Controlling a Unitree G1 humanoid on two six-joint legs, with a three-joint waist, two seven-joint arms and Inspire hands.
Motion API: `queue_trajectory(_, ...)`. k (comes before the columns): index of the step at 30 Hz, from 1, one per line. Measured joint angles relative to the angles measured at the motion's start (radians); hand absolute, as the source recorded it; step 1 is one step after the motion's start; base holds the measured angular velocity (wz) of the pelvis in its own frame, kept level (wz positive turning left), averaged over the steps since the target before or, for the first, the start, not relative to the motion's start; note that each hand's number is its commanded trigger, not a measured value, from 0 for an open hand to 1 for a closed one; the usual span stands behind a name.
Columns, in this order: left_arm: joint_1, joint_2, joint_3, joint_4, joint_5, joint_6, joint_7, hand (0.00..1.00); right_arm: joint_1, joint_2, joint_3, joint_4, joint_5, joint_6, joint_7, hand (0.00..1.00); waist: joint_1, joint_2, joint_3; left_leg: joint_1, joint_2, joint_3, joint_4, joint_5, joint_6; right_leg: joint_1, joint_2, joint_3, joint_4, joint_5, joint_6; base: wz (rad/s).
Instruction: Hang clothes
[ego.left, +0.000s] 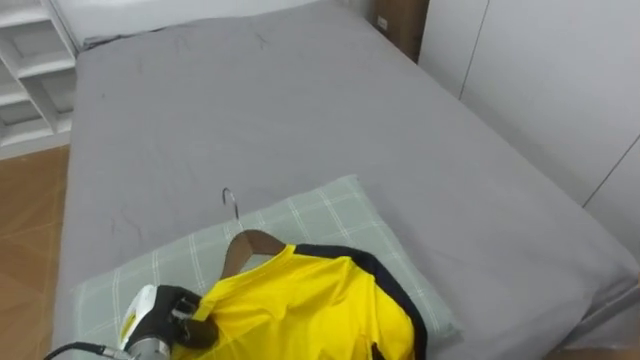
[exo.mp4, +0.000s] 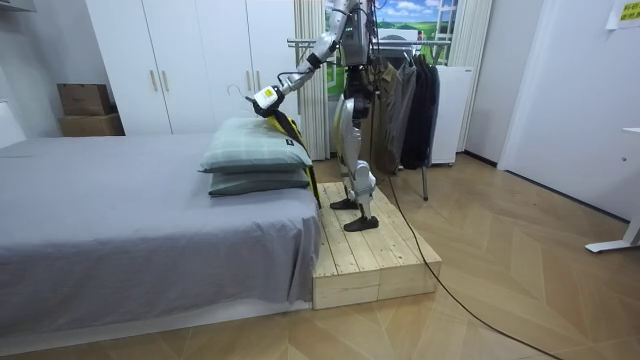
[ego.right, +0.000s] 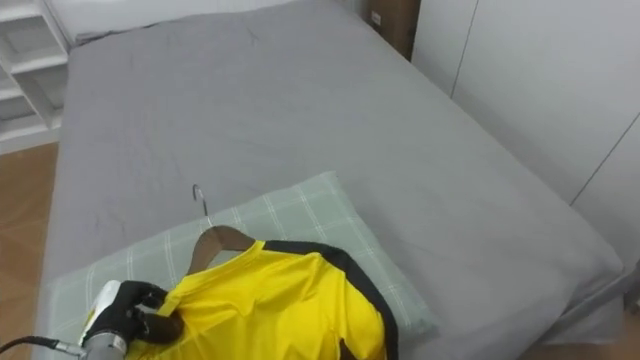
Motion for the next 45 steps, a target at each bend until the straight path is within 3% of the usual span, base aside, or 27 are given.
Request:
queue_trajectory(7, 0.097, -0.001, -0.028, -0.237, -0.039, -0.004, 0.001, 1.00, 0.009, 0.007, -0.001, -0.004, 0.020, -0.017, -0.002, 0.00, 0.009, -0.011, -0.0059, 0.041, 0.000, -0.027, -0.007, 0.000, 0.000, 0.072, -0.002, -0.030, -0.033, 0.000, 0.001, 0.14)
queue_trajectory(10, 0.109, -0.001, -0.039, -0.291, -0.040, -0.006, 0.002, 1.00, 0.009, 0.013, -0.001, -0.006, 0.026, -0.024, -0.003, 0.00, 0.010, -0.015, -0.0078, 0.043, -0.001, -0.038, -0.006, 0.000, -0.001, 0.079, -0.002, -0.035, -0.033, 0.000, 0.001, 0.10)
queue_trajectory(26, 0.111, 0.000, -0.038, -0.359, -0.041, -0.020, 0.017, 1.00, 0.026, 0.026, -0.011, -0.004, 0.029, -0.024, -0.003, 0.00, 0.012, -0.016, -0.0079, 0.078, -0.001, -0.039, -0.006, 0.000, -0.001, 0.116, -0.002, -0.036, -0.034, -0.002, 0.002, 0.00)
queue_trajectory(36, 0.112, 0.002, -0.038, -0.388, -0.041, -0.020, 0.017, 1.00, 0.034, 0.029, -0.013, -0.007, 0.029, -0.022, -0.012, 0.00, 0.013, -0.030, -0.0155, 0.101, -0.002, -0.045, -0.007, 0.000, -0.001, 0.140, -0.002, -0.040, -0.035, -0.003, 0.003, 0.01)
queue_trajectory(45, 0.133, 0.007, -0.037, -0.424, -0.040, -0.020, 0.025, 1.00, 0.045, 0.029, -0.018, -0.007, -0.032, -0.022, -0.037, 0.00, 0.022, -0.033, -0.0163, 0.110, -0.001, -0.049, -0.010, 0.000, -0.002, 0.154, -0.001, -0.048, -0.035, -0.003, 0.003, 0.01)
